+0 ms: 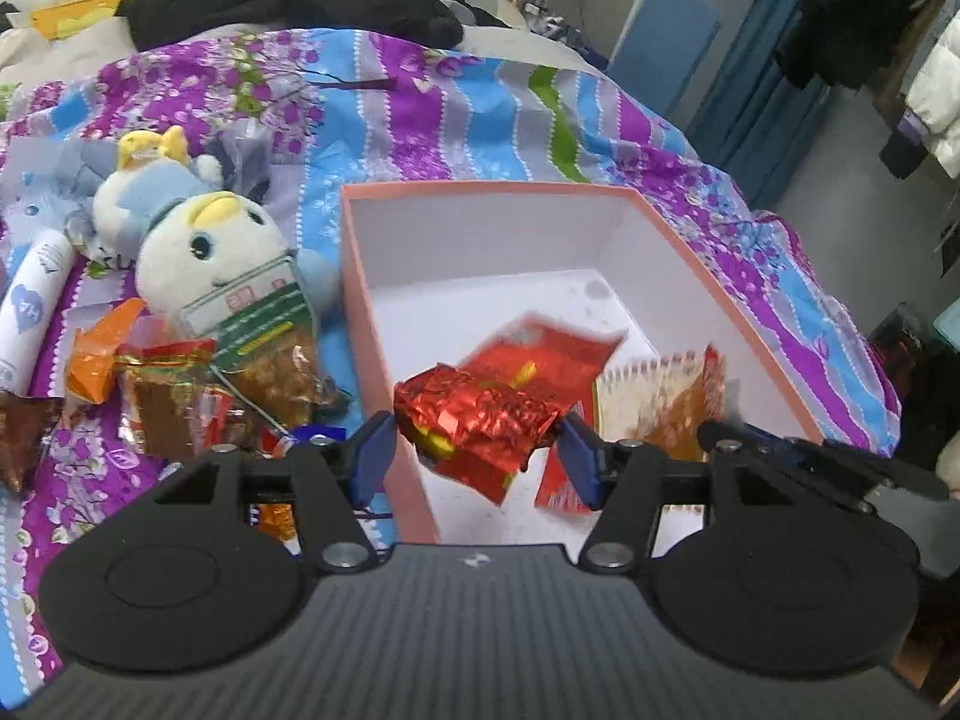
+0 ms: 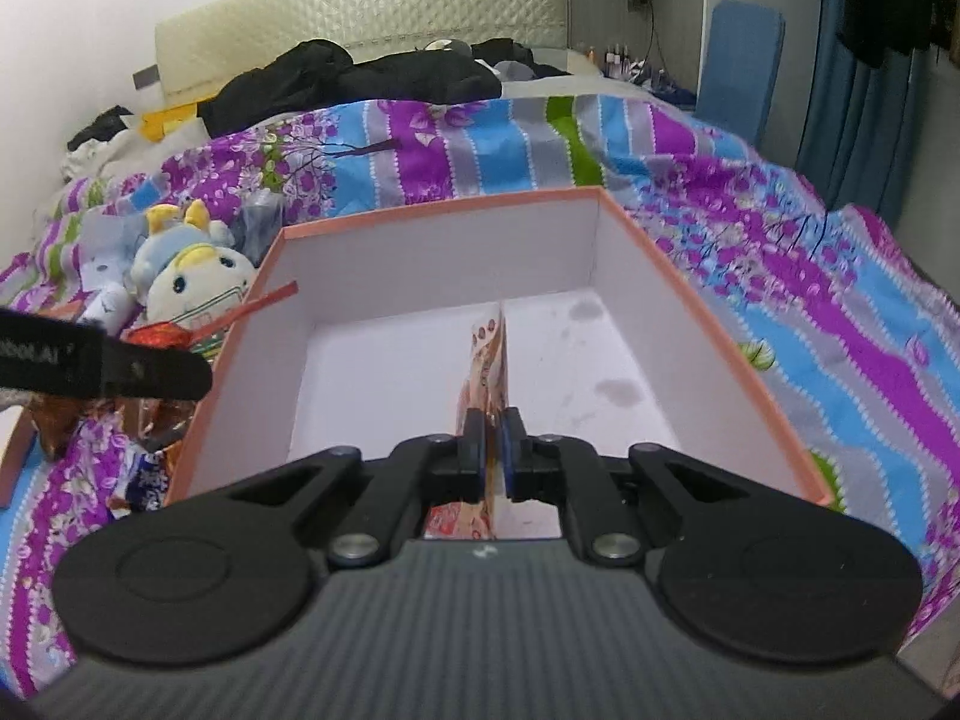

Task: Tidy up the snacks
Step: 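Carry both packets over the deep pink box and open both grippers to drop them, then withdraw both grippers from the box back toward the snack pile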

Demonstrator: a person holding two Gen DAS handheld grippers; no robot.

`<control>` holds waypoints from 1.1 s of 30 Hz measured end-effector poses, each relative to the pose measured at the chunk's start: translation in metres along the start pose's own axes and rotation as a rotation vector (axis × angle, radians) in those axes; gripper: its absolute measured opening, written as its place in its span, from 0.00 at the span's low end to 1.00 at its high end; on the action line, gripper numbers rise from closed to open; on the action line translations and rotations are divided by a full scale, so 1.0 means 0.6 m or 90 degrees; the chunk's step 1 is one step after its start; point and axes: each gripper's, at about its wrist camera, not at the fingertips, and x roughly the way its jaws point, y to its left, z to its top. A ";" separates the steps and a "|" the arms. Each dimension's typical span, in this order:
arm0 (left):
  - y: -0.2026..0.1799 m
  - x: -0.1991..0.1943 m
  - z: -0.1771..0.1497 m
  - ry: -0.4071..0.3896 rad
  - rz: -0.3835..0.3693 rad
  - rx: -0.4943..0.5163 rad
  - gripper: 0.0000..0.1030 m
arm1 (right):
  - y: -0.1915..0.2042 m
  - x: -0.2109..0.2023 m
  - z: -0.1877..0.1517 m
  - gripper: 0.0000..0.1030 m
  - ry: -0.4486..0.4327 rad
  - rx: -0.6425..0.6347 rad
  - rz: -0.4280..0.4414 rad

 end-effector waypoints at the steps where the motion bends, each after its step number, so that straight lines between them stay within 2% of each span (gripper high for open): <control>1: 0.003 -0.002 0.001 -0.002 0.002 -0.001 0.71 | 0.001 0.000 0.001 0.11 0.005 0.004 -0.004; 2: 0.007 -0.005 0.004 -0.005 0.002 0.000 0.74 | -0.001 0.003 0.003 0.12 0.007 0.007 -0.011; 3: 0.009 -0.013 0.005 -0.011 -0.002 -0.002 0.75 | -0.001 0.001 0.005 0.23 0.005 0.009 -0.015; 4: 0.011 -0.022 0.005 -0.020 -0.012 -0.002 0.76 | -0.001 -0.004 0.008 0.38 0.000 0.013 -0.017; 6: 0.014 -0.044 0.007 -0.032 -0.035 -0.009 0.77 | -0.004 -0.015 0.014 0.54 -0.016 0.019 -0.020; 7: 0.015 -0.057 0.008 -0.038 -0.037 -0.012 0.77 | -0.004 -0.022 0.017 0.56 -0.025 0.022 -0.023; 16: 0.022 -0.190 0.013 -0.107 -0.022 0.006 0.77 | 0.025 -0.115 0.061 0.56 -0.107 0.035 0.012; 21: 0.030 -0.271 0.005 -0.174 -0.012 0.017 0.77 | 0.059 -0.169 0.078 0.56 -0.148 0.019 0.033; 24: 0.033 -0.311 -0.005 -0.207 0.004 0.035 0.77 | 0.079 -0.198 0.076 0.56 -0.164 0.012 0.049; 33: 0.089 -0.387 -0.060 -0.247 0.064 0.022 0.77 | 0.153 -0.250 0.044 0.56 -0.178 -0.016 0.119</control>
